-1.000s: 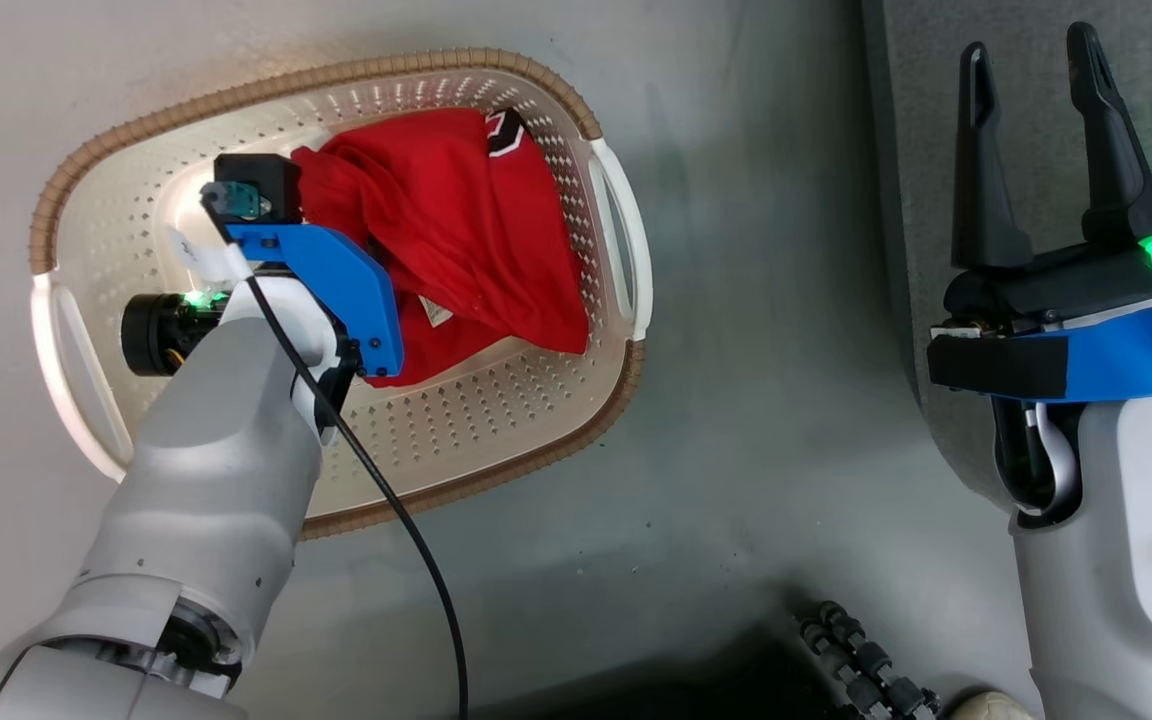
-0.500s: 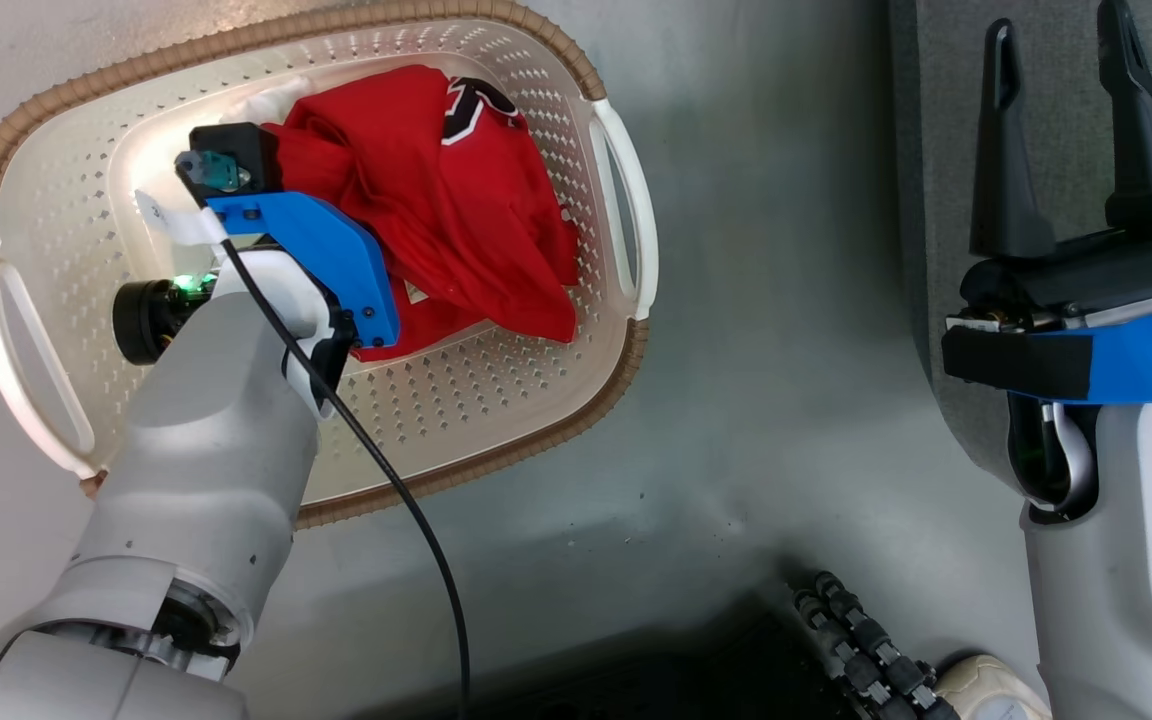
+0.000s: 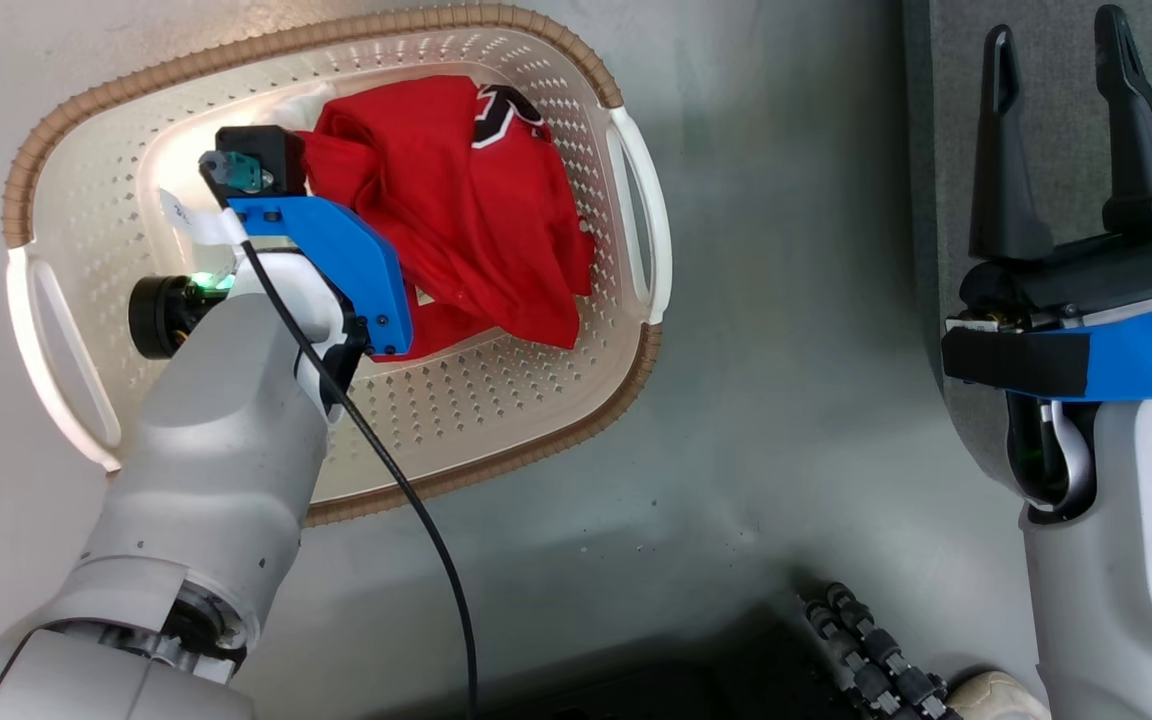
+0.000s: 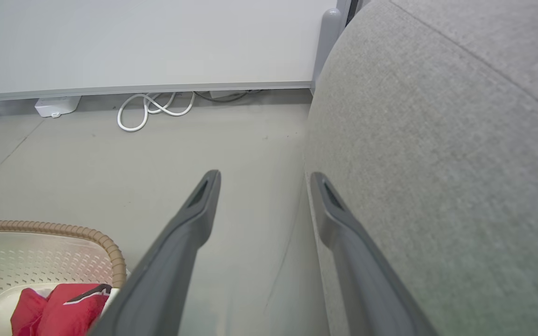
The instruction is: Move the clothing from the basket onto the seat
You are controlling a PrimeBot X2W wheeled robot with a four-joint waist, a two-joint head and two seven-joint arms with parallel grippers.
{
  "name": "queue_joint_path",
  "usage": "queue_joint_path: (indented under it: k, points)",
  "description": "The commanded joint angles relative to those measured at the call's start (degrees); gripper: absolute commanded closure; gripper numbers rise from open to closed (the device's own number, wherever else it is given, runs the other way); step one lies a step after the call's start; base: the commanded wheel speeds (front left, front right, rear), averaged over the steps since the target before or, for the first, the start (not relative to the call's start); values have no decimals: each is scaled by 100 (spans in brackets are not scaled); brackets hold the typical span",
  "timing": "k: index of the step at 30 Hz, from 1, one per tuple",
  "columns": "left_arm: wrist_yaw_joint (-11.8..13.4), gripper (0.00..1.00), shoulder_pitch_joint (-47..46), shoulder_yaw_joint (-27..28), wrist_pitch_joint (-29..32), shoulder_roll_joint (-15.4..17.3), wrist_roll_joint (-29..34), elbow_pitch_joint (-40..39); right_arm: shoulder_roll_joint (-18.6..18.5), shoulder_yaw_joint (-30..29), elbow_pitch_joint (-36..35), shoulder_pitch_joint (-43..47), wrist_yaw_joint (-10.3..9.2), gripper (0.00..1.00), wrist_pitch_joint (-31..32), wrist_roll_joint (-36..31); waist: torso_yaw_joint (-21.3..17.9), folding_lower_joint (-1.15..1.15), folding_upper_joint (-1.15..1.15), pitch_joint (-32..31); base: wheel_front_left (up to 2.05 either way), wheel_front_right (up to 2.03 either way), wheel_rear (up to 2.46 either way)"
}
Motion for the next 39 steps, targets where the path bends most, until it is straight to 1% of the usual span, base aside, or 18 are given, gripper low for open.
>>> queue_joint_path:
  k: [1, 8, 14, 15, 25, 32, 39]
  points:
    - [-33, 100, -8, -15, -51, 2, -36, -2, -5, -46, 40, -51, 0, 0, 4, -2, 25, 0, 0, -63, 0, 0, 0]
    - [-201, 100, 116, -115, -323, -8, -126, -11, -24, -63, 150, -14, 1, 0, 4, -33, 141, 0, 0, -337, 0, 0, 0]
    - [-344, 100, 315, -397, -564, -12, -258, -263, -90, -55, 275, 57, 1, 0, 4, -40, 308, 0, 0, -695, 0, 0, 0]
    - [-344, 100, 315, -397, -564, -12, -258, -263, -90, -55, 275, 57, 1, 0, 4, -40, 308, 0, 0, -695, 0, 0, 0]
    - [-409, 100, 621, -1075, -1127, -16, -528, -721, -205, -49, 468, 198, 1, 0, 4, -66, 603, 0, 0, -1411, 0, 0, 0]
    - [-393, 100, 830, -1568, -1556, -15, -813, -1044, -271, -87, 600, 382, 1, 0, 4, -95, 796, 0, 0, -1983, 0, 0, 0]
    - [-392, 100, 928, -1907, -1936, -16, -1027, -1141, -308, -114, 718, 633, 1, 0, 4, -104, 944, 0, 0, -2620, 0, 0, 0]
